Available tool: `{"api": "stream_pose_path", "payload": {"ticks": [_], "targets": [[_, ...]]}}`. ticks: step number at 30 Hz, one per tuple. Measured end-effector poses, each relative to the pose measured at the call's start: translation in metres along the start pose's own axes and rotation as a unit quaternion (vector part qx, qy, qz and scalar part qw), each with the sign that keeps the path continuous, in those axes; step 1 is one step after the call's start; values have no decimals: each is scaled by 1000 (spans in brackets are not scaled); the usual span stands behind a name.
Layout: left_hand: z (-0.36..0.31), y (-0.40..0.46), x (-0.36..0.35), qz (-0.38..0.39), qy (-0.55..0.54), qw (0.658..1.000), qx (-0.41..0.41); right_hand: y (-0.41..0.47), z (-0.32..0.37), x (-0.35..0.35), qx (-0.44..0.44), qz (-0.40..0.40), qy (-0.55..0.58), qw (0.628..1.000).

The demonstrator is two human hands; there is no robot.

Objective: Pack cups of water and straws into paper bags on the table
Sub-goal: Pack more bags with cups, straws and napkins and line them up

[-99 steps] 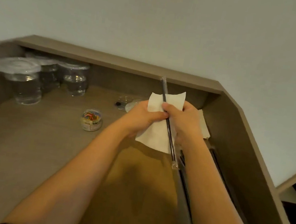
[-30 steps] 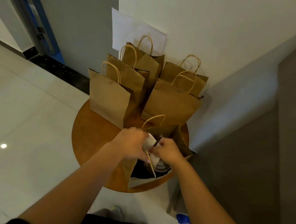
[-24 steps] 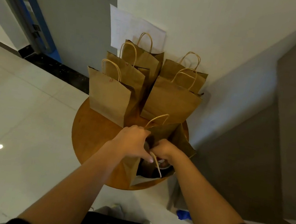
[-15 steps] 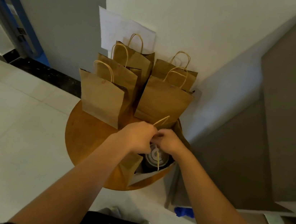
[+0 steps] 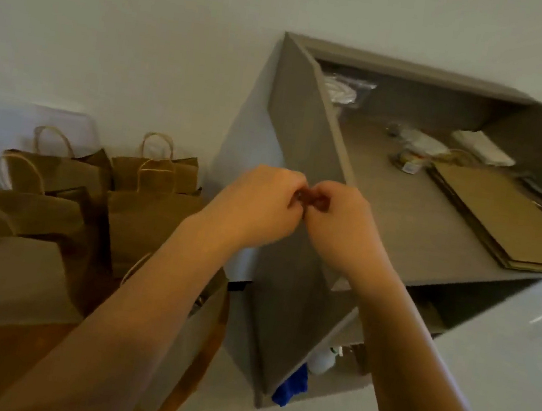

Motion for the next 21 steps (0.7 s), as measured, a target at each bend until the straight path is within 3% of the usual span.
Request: {"api": "stream_pose_path", "payload": {"ticks": [8, 15, 21], "targets": [[-100, 66, 11, -26, 24, 994, -106, 13, -31, 101, 13, -108, 22, 994], [-152, 173, -61, 77, 103, 987, -97, 68, -136, 150, -65, -111, -10, 992], [-143, 245, -99, 118, 171, 977, -53, 128, -208, 170, -75, -104, -37, 991]]}}
Point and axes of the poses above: each hand's wrist, its own y-axis towards the middle knuckle, its own x-axis out of the back of the hand, z = x × y, the point moved 9 cm from there along y, towards the middle knuckle, and after that the axes turned 6 degrees about x, right-handed, at the moved point
